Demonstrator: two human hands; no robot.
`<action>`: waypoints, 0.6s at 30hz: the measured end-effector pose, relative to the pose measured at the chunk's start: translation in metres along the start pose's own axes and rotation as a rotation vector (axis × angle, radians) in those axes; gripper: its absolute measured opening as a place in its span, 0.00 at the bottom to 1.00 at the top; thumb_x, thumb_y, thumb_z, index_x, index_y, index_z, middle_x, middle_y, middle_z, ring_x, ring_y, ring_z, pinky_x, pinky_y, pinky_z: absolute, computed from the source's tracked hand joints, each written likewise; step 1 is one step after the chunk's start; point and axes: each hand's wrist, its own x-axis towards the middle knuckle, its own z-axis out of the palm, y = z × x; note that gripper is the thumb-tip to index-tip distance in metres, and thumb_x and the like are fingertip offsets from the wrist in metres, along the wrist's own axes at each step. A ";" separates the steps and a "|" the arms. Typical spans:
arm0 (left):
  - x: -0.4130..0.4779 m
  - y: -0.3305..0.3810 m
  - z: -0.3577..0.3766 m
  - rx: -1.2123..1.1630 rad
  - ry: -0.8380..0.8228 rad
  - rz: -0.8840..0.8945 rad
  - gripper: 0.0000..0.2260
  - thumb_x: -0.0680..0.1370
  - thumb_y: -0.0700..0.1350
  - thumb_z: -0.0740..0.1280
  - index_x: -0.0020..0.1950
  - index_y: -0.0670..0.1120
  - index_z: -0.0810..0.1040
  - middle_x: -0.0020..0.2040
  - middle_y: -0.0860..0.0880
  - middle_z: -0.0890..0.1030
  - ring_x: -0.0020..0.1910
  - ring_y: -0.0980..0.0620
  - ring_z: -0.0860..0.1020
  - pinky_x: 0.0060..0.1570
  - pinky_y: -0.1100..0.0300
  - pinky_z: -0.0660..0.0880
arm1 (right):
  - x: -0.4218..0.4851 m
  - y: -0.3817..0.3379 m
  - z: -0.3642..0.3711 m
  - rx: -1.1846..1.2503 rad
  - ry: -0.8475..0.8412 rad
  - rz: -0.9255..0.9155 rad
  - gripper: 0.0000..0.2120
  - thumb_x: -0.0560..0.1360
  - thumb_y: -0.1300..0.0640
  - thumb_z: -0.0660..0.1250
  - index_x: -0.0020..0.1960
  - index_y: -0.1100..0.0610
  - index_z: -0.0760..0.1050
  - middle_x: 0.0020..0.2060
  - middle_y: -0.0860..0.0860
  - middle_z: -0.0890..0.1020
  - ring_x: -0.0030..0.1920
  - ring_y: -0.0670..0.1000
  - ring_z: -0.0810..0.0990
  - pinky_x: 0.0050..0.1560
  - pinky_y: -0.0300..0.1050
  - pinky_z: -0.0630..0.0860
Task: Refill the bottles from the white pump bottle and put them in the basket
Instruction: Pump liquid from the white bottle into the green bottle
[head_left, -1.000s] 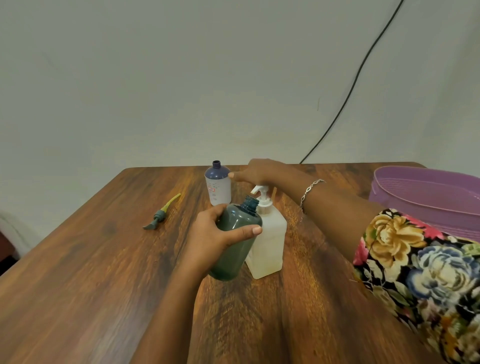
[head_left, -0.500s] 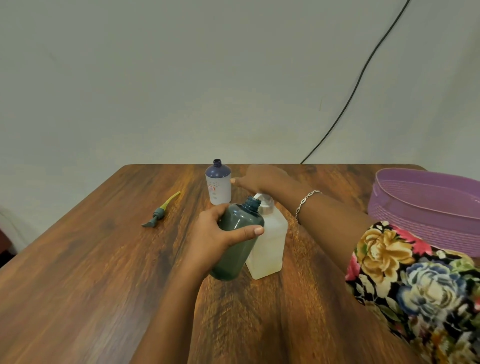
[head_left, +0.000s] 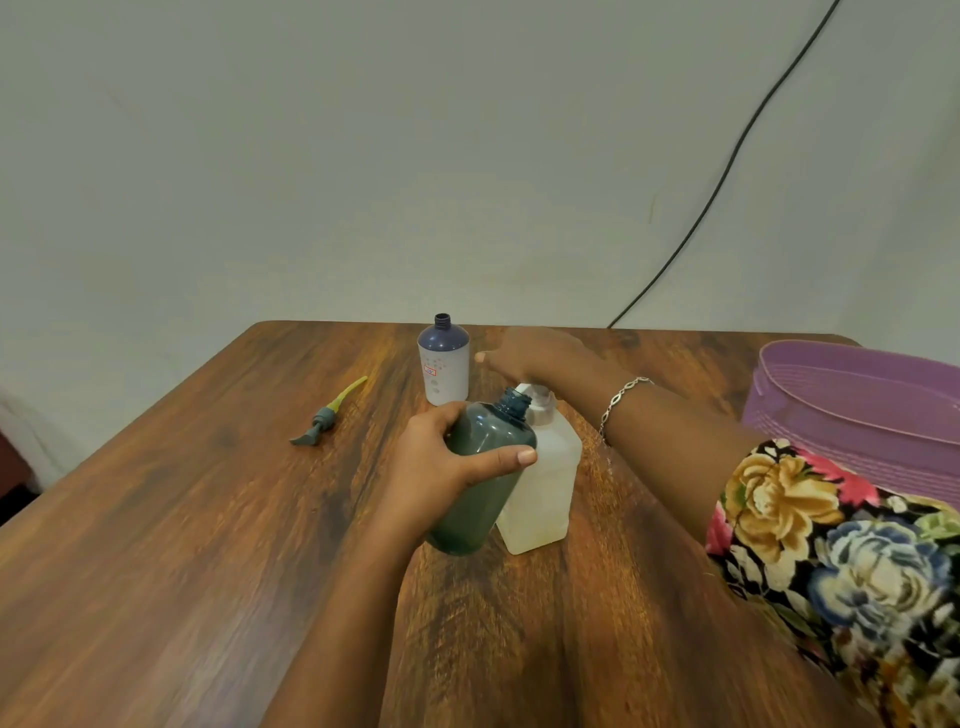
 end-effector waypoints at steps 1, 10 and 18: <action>0.000 -0.002 0.000 0.003 0.001 0.000 0.31 0.52 0.67 0.70 0.49 0.53 0.75 0.49 0.52 0.80 0.48 0.53 0.78 0.48 0.56 0.77 | -0.001 0.000 0.001 0.000 0.003 -0.007 0.20 0.80 0.44 0.53 0.35 0.56 0.66 0.34 0.50 0.72 0.40 0.52 0.74 0.42 0.44 0.69; 0.000 0.004 -0.006 -0.001 0.026 0.012 0.29 0.57 0.65 0.77 0.50 0.52 0.75 0.48 0.51 0.80 0.47 0.52 0.78 0.45 0.58 0.76 | -0.015 -0.002 -0.019 0.177 -0.051 -0.055 0.23 0.80 0.43 0.54 0.56 0.62 0.75 0.48 0.55 0.75 0.34 0.50 0.72 0.33 0.42 0.68; 0.002 -0.004 -0.002 0.024 0.026 0.016 0.40 0.51 0.68 0.68 0.57 0.49 0.76 0.52 0.51 0.80 0.51 0.52 0.78 0.48 0.58 0.77 | 0.000 -0.002 0.002 0.019 0.021 -0.042 0.23 0.79 0.41 0.52 0.36 0.57 0.68 0.32 0.50 0.70 0.42 0.53 0.73 0.51 0.48 0.72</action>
